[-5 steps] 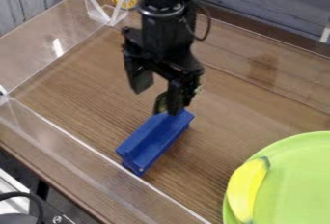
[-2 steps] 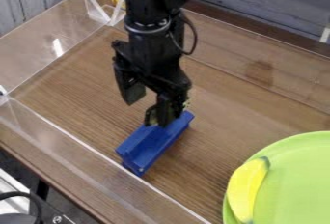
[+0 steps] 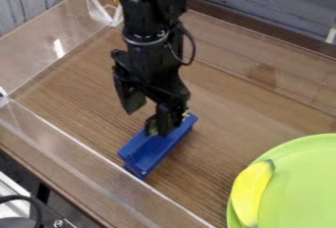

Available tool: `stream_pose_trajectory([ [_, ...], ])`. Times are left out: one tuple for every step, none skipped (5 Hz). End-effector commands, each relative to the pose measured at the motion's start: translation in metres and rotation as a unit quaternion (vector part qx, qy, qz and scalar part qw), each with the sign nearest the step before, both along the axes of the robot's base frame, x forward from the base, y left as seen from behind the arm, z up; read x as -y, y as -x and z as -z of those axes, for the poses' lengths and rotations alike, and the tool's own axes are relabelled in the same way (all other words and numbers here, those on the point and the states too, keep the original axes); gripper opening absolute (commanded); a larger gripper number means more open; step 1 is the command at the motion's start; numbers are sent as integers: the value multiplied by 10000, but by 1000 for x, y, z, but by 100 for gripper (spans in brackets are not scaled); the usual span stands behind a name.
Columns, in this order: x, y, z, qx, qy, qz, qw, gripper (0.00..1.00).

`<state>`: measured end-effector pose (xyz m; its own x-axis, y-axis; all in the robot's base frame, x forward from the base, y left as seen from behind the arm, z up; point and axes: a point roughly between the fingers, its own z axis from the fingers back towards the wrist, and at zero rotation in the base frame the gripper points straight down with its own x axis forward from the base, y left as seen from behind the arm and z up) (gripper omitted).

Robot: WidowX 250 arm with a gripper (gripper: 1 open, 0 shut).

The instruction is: Put the blue object in the green plate

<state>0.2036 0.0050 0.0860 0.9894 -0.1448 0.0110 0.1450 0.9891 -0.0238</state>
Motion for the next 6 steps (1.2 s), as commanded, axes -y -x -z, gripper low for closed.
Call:
stream_pose_trajectory([
  [-4, -1, 0, 128, 8, -37, 9999, 100],
  [-5, -1, 5, 132, 33, -50, 9999, 100],
  [-5, 0, 10, 129, 62, -58, 9999, 100],
  [-6, 2, 14, 124, 90, -61, 9999, 100],
  [-6, 2, 19, 115, 114, -64, 9998, 100],
  [-6, 3, 24, 108, 142, -67, 9998, 100],
])
